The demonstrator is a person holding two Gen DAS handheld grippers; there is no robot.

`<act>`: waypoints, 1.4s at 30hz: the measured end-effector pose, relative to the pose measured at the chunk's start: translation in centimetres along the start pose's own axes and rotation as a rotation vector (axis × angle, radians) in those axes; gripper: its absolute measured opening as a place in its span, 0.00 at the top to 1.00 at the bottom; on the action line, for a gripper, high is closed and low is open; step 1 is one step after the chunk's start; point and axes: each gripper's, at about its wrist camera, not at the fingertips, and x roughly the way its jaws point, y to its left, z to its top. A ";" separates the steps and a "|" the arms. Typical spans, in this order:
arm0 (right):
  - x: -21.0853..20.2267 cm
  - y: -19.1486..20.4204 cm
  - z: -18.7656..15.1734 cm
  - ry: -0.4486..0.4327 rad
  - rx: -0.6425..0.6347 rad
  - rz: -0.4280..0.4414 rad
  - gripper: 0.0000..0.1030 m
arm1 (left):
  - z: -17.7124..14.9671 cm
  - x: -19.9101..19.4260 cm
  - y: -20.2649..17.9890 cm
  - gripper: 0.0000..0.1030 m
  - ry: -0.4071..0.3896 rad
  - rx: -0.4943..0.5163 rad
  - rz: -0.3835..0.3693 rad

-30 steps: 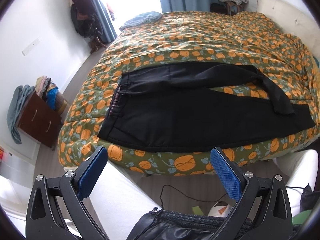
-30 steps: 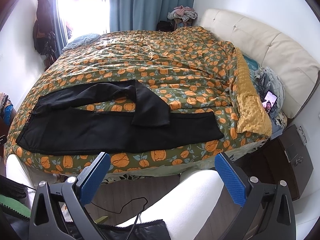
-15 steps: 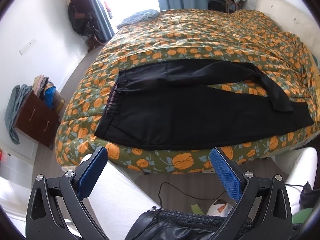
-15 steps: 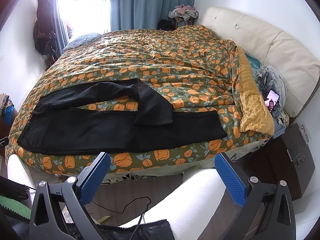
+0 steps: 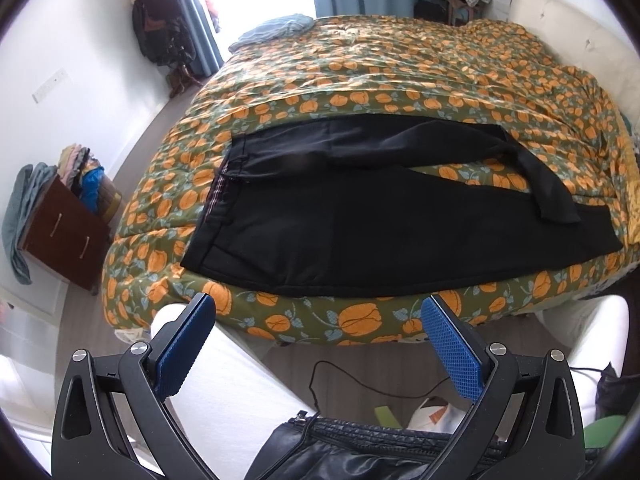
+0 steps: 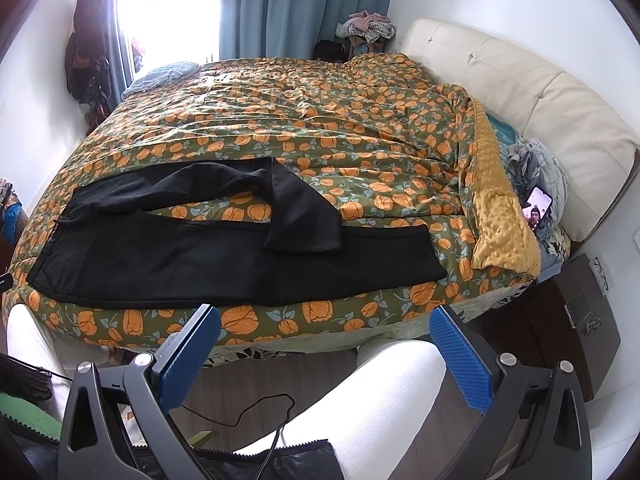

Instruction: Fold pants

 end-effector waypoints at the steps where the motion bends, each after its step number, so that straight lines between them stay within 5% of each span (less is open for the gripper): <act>1: 0.0 0.0 0.0 0.000 0.000 -0.001 0.00 | 0.0 0.0 0.0 0.00 -0.001 0.000 0.004; 42: 1.0 0.9 0.5 0.007 -0.014 0.003 0.00 | 0.2 -0.3 -0.8 0.00 -0.028 0.012 -0.126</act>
